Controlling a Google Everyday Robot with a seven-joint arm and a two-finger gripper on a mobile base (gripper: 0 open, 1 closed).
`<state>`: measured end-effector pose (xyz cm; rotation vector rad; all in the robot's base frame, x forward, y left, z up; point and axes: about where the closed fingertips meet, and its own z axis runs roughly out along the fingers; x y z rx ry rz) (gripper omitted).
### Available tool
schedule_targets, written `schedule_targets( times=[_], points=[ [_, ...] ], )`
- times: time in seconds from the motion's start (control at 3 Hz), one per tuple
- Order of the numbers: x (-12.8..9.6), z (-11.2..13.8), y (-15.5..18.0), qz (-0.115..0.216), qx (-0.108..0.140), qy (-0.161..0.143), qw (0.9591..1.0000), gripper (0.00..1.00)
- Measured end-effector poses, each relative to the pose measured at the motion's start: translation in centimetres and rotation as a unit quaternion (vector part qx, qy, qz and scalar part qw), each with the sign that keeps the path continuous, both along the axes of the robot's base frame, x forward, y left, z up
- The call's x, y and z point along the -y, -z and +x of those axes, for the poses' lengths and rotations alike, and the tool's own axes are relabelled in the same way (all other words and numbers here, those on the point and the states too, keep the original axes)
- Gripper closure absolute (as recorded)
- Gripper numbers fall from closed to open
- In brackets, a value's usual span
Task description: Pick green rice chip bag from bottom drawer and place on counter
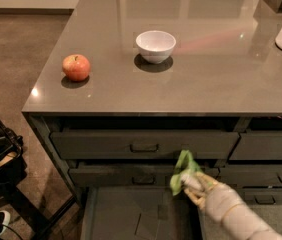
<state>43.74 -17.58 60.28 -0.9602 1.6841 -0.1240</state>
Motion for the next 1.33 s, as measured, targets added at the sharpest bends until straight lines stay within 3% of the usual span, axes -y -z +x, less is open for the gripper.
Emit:
schedule_targets(
  times=[0.33, 1.0, 1.33],
  points=[
    [5.0, -1.1, -10.4, -0.031, 0.072, -0.005, 0.9969, 1.0],
    [4.9, -1.1, -10.6, -0.035, 0.064, -0.007, 0.9973, 1.0],
    [4.3, -1.7, -13.9, -0.06, 0.051, -0.016, 0.9967, 1.0]
  ],
)
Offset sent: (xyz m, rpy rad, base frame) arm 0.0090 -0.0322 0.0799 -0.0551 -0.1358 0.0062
